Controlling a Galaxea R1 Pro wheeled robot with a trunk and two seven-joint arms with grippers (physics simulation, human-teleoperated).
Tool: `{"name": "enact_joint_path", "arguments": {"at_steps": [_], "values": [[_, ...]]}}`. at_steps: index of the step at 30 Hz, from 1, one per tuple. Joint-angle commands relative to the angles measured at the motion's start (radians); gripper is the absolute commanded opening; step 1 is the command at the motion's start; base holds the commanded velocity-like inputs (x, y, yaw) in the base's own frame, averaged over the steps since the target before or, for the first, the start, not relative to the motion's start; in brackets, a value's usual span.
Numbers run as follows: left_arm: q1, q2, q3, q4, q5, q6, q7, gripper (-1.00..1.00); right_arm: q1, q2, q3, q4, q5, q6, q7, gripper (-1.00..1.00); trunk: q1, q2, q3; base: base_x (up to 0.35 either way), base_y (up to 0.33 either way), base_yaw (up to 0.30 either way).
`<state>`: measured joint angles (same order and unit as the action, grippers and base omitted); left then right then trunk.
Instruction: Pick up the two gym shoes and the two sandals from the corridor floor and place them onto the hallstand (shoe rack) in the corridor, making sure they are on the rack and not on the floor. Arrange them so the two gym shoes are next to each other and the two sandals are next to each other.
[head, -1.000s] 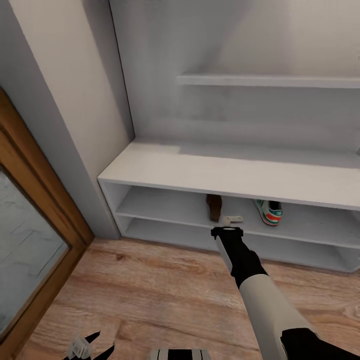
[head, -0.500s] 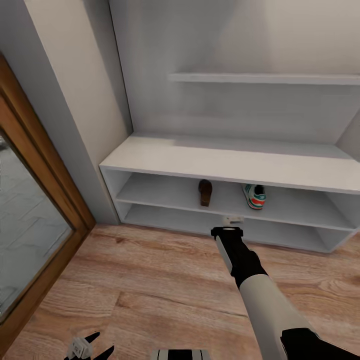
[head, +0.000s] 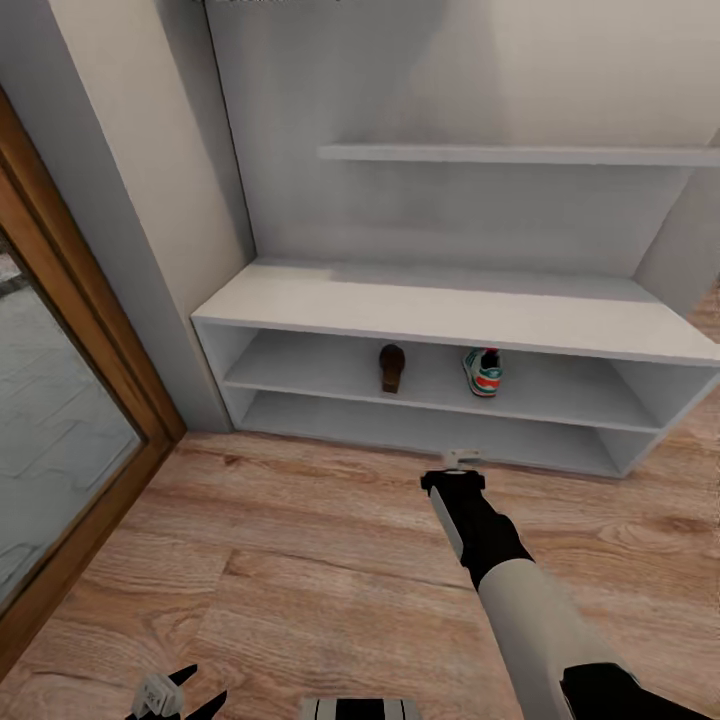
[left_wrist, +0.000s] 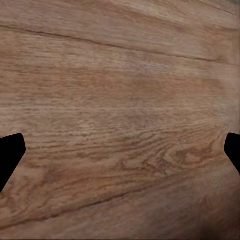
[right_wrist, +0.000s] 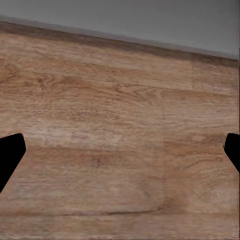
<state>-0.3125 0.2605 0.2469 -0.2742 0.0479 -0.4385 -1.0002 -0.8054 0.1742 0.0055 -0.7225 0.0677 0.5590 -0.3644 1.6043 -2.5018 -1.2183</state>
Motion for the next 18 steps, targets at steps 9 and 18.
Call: {"name": "enact_joint_path", "arguments": {"at_steps": [9, 18], "values": [[0.000, 0.000, 0.000, 0.002, 0.004, -0.002, -0.001, 1.00, 0.101, 0.000, 0.001, 0.051, 0.008, -0.113, 0.002, 1.00, 0.000, 0.000, 0.003, -0.005, -0.001, -0.239], [0.000, 0.001, 0.000, 0.001, 0.003, -0.002, 0.003, 1.00, 0.206, 0.000, 0.002, 0.090, 0.011, -0.279, 0.003, 1.00, 0.000, 0.000, 0.003, 0.000, 0.000, -0.228]]}}
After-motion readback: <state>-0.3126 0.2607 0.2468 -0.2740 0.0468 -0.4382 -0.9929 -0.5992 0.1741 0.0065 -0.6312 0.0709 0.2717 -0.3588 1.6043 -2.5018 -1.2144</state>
